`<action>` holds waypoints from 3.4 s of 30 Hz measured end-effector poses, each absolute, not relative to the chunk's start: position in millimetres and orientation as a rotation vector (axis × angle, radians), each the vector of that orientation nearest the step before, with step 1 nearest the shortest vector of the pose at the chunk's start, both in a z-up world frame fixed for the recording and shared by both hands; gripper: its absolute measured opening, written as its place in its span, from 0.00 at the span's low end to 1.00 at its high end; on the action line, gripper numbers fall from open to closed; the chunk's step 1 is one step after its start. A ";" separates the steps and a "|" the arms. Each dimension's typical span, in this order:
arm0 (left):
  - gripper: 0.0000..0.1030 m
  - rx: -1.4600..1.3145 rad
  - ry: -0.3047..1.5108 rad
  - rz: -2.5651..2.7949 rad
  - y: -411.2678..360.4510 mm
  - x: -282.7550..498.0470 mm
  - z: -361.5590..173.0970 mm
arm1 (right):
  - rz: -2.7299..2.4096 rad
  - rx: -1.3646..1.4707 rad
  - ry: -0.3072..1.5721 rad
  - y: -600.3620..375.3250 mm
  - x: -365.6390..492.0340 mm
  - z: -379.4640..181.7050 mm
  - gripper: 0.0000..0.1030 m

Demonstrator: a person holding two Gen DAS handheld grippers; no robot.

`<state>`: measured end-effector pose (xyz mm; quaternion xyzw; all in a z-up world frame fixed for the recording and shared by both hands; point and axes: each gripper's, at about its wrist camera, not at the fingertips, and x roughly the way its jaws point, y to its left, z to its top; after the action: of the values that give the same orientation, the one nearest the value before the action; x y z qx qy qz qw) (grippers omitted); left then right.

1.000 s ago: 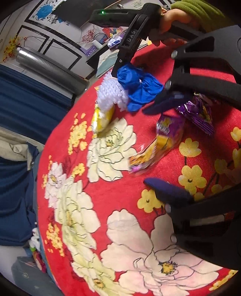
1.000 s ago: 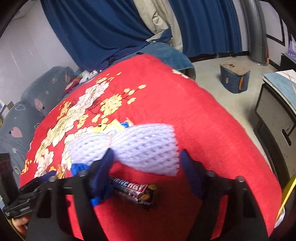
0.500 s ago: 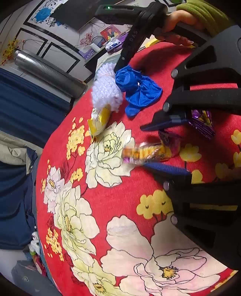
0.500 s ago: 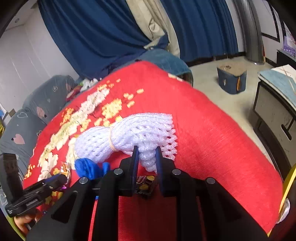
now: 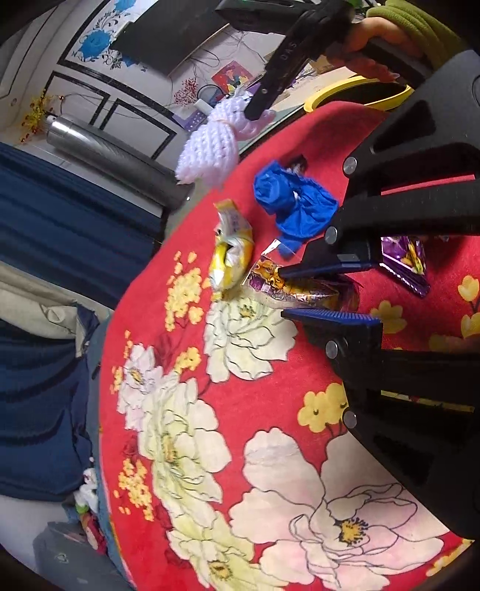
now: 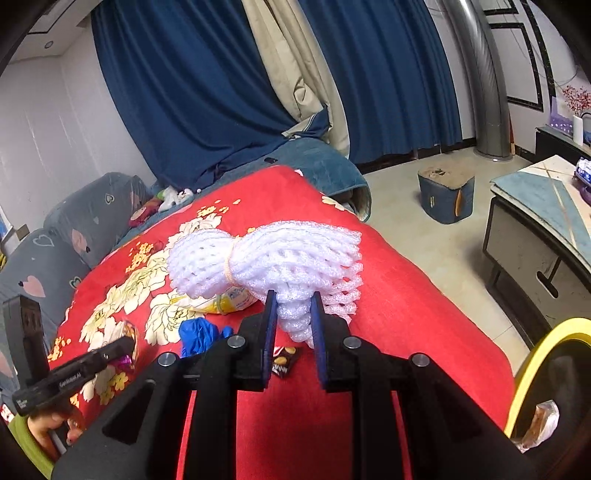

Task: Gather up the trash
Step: 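Grasp the large white foam net with the right gripper while the left gripper grasps a gold candy wrapper, then carry the white foam net and gold wrapper over the yellow bin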

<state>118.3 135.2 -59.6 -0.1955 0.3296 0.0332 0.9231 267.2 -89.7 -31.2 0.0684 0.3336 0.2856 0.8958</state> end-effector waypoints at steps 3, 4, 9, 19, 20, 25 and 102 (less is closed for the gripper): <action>0.10 -0.388 0.645 0.060 131.8 114.1 -50.4 | 0.594 0.134 0.680 -92.3 255.9 -28.3 0.17; 0.10 -0.384 0.638 0.059 131.0 113.2 -48.0 | 0.594 0.131 0.677 -93.1 252.9 -27.8 0.17; 0.10 -0.342 0.579 0.051 122.1 106.7 -29.8 | 0.597 0.138 0.669 -98.3 237.5 -24.6 0.17; 0.11 -0.296 0.517 -0.011 92.5 98.4 -4.1 | 0.591 0.135 0.644 -112.6 209.3 -13.5 0.17; 0.11 -0.291 0.514 -0.019 88.4 98.1 -2.1 | 0.590 0.134 0.641 -114.2 207.3 -12.8 0.17; 0.11 -0.277 0.504 -0.045 74.1 97.5 3.5 | 0.581 0.127 0.628 -124.8 195.3 -8.6 0.17; 0.11 -0.093 0.602 -0.554 -191.9 172.4 -28.1 | 0.025 0.290 0.712 -368.0 168.9 -76.9 0.18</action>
<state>172.4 -191.9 -28.1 -0.0451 0.2925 -0.2693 0.9165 168.9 -368.0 -76.9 0.1414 0.3473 0.0122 0.9269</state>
